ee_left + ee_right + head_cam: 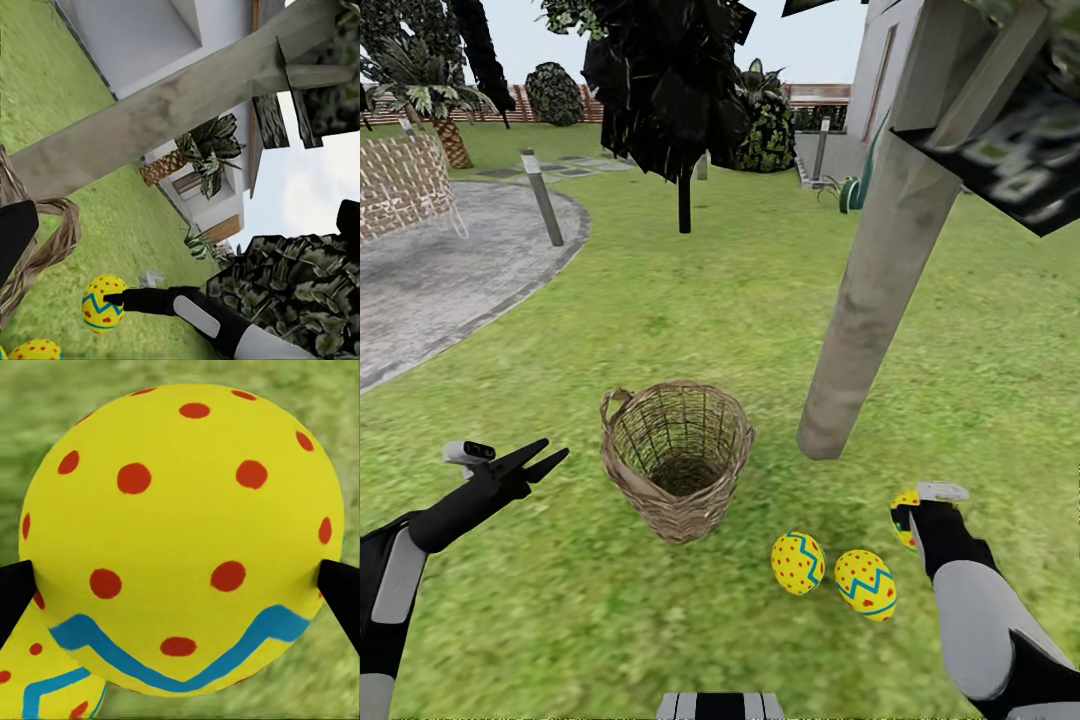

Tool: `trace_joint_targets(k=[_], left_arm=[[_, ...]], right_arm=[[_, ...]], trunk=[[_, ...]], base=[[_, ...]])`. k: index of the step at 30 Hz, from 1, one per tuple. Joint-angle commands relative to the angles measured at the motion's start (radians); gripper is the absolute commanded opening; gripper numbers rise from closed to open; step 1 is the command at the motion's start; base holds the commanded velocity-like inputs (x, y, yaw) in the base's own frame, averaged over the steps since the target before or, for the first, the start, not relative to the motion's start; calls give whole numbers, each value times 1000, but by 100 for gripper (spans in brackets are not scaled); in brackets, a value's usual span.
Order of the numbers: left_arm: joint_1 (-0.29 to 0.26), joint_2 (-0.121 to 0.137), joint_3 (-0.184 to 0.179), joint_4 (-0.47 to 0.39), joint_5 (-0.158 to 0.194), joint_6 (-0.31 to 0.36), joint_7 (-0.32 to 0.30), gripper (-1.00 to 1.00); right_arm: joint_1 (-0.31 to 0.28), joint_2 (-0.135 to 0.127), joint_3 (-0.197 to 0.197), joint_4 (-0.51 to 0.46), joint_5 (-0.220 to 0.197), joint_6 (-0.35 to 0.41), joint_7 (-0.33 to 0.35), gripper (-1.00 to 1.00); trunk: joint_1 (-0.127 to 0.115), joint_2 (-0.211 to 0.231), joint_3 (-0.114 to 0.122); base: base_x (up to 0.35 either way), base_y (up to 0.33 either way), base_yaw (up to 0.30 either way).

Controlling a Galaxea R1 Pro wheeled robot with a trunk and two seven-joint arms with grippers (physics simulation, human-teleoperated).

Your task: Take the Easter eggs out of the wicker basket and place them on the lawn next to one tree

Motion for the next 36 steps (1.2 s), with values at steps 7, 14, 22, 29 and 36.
trace_joint_targets(k=[7,14,22,29,36], left_arm=[[0,-11,-1,0,2,8,1,100],[0,-15,-3,1,0,8,4,100],[0,-15,-3,0,-1,8,5,100],[0,-15,-4,0,-1,8,5,100],[0,-15,-4,0,-1,8,4,100]], right_arm=[[-6,-18,-13,21,3,-4,-48,-100],[-6,-21,-27,27,3,-27,-75,-100],[-6,-20,-36,57,4,-33,-74,-100],[-11,-27,-36,63,2,-29,-75,-100],[-21,-56,-36,94,1,-29,-76,-100]], trunk=[[3,-2,-28],[6,-4,-55],[10,-6,-86],[13,-7,-113],[16,-9,-140]], base=[[0,0,0],[0,0,0],[0,0,0],[0,0,0],[0,0,0]])
